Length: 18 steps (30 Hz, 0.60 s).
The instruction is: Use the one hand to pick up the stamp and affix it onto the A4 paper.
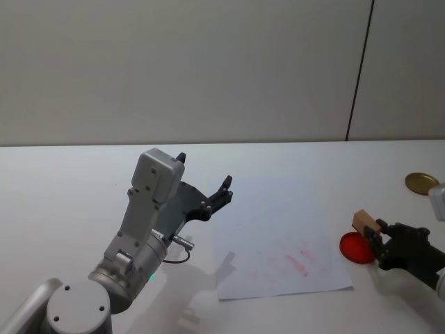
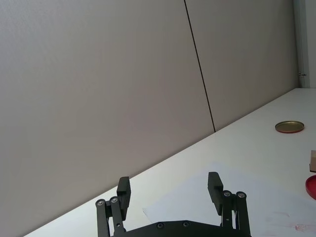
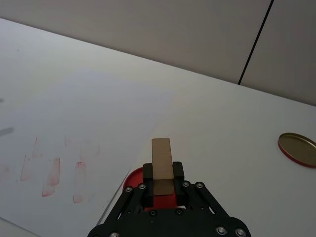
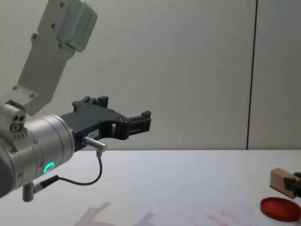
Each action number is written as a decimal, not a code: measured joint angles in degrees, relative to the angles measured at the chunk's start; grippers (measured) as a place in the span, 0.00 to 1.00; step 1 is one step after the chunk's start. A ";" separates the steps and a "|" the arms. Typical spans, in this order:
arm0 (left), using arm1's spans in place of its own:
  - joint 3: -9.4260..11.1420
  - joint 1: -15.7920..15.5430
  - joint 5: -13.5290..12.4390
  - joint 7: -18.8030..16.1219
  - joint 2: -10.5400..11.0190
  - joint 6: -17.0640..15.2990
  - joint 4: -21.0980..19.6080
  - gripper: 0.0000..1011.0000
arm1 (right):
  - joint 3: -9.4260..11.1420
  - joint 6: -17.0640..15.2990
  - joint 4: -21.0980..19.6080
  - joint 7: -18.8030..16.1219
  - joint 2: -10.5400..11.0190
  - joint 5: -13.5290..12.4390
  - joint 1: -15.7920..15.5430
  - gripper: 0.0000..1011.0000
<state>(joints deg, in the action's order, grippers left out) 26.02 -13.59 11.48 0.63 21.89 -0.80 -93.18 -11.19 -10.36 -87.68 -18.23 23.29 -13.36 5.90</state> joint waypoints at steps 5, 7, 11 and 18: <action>0.00 0.00 0.00 0.00 0.00 0.00 0.00 0.98 | 0.05 -0.79 0.68 -0.92 0.18 -0.02 0.09 0.21; 0.00 0.00 0.00 0.00 0.00 0.00 0.00 0.98 | 0.05 -1.00 0.89 -1.20 0.19 -0.02 0.14 0.21; 0.00 0.00 0.00 0.00 0.00 0.00 0.00 0.98 | -0.06 -1.52 1.50 -1.80 0.18 0.02 0.36 0.21; 0.00 0.00 0.00 0.00 0.00 0.00 0.00 0.98 | -0.27 -2.07 2.35 -2.29 0.00 0.14 0.75 0.21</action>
<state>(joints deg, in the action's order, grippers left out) 26.02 -13.59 11.48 0.63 21.89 -0.80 -93.18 -11.46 -12.43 -85.33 -20.52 23.29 -13.21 6.65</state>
